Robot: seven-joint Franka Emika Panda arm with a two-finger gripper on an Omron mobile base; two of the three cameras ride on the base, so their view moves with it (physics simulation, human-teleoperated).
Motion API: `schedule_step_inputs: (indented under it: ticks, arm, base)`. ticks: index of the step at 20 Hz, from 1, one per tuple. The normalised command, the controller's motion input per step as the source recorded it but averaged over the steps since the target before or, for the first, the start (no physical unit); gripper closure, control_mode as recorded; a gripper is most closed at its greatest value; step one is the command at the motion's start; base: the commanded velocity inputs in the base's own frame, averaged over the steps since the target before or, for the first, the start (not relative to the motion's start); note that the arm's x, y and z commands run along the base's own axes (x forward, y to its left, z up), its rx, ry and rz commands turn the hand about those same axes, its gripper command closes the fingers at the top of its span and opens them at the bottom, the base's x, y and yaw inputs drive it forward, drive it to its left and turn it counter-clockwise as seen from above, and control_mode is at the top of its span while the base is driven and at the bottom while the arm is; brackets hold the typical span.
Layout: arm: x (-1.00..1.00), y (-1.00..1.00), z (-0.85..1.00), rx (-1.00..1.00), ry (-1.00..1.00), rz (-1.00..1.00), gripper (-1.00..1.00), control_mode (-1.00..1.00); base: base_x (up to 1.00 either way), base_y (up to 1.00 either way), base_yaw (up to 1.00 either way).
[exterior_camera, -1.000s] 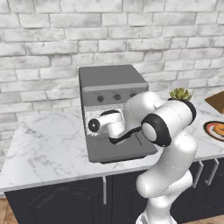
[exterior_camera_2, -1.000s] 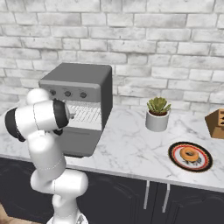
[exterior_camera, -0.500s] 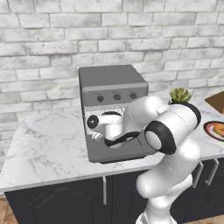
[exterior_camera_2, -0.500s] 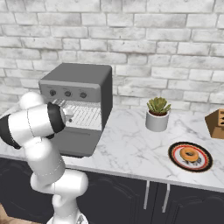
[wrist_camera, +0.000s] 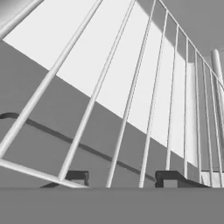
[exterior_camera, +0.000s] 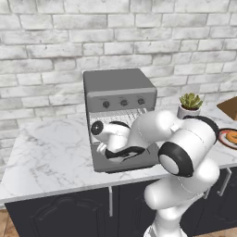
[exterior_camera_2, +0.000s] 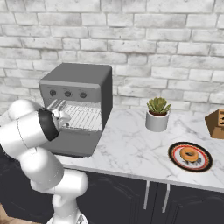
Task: Pick up the bagel from the plate, place it on the toaster oven rack, close the door, and set the timer.
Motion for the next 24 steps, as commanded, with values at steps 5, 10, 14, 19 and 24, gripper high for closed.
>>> schedule_step_inputs:
  ticks: [5,10,14,19,24]
  arm:
    - [-0.78,0.00,-0.51,0.00,0.12,0.00,1.00,-1.00]
    - [-0.82,0.00,-0.51,0.00,0.10,0.00,1.00,-1.00]
    - [-0.61,0.00,-0.40,0.00,0.08,0.00,1.00,-1.00]
    - [-0.16,0.01,-0.16,0.00,0.06,0.00,-1.00,-1.00]
    - [-0.26,-0.01,0.18,0.00,-0.03,0.00,-1.00,-1.00]
  base:
    - [0.00,0.00,0.00]
    - [0.00,0.00,0.00]
    - [0.00,0.00,0.00]
    - [0.00,0.00,0.00]
    - [0.00,0.00,0.00]
